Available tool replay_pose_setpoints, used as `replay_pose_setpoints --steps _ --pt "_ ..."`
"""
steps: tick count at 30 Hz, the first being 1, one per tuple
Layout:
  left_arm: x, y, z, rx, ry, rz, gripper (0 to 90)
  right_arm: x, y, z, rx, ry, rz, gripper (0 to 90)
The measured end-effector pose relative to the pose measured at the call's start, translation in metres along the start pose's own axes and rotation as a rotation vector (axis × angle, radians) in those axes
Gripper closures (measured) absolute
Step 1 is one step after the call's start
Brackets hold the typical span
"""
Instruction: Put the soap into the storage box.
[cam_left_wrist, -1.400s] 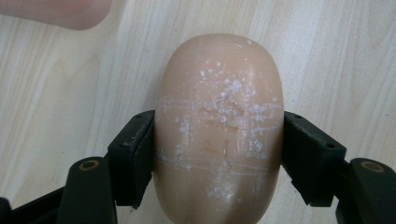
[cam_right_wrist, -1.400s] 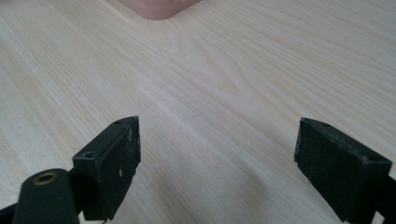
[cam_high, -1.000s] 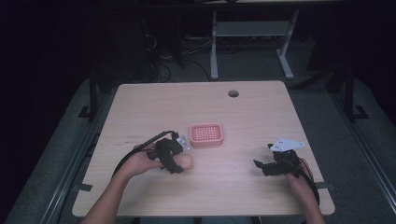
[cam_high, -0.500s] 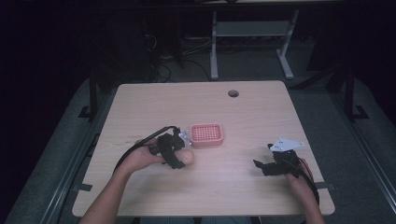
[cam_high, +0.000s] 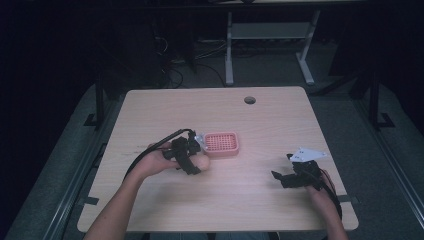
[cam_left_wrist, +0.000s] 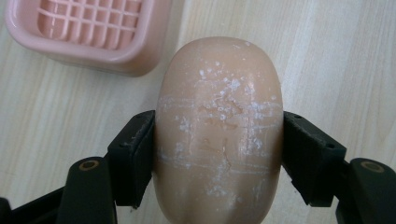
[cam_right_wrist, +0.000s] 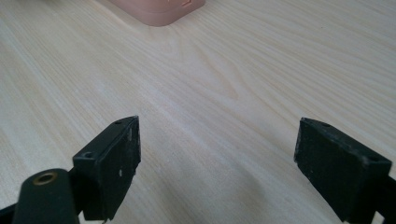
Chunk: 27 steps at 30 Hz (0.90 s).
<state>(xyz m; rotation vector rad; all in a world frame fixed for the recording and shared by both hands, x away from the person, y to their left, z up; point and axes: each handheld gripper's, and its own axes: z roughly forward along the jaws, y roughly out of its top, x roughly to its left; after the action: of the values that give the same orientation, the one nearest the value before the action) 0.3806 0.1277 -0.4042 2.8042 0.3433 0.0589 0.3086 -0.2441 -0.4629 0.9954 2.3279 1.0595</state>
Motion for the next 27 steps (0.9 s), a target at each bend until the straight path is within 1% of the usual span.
replay_pose_setpoints --steps 2,5,14,16,27 --pt "0.002 0.003 -0.001 -0.006 0.007 0.002 31.7 0.000 0.000 0.000 0.000 0.001 0.002 13.9" --pt "0.004 0.007 -0.002 -0.001 0.008 0.007 31.7 0.000 0.000 0.000 -0.003 0.001 0.005 13.9" --pt "0.012 0.014 -0.004 -0.006 0.008 0.010 31.7 -0.001 0.000 0.000 -0.002 0.001 0.009 13.9" --pt "0.013 0.017 -0.004 0.000 0.013 0.013 31.7 0.000 0.000 0.000 0.000 0.002 0.017 13.9" --pt "0.021 0.028 -0.003 0.012 0.012 0.021 31.8 -0.001 0.000 -0.001 -0.004 0.002 0.019 13.9"
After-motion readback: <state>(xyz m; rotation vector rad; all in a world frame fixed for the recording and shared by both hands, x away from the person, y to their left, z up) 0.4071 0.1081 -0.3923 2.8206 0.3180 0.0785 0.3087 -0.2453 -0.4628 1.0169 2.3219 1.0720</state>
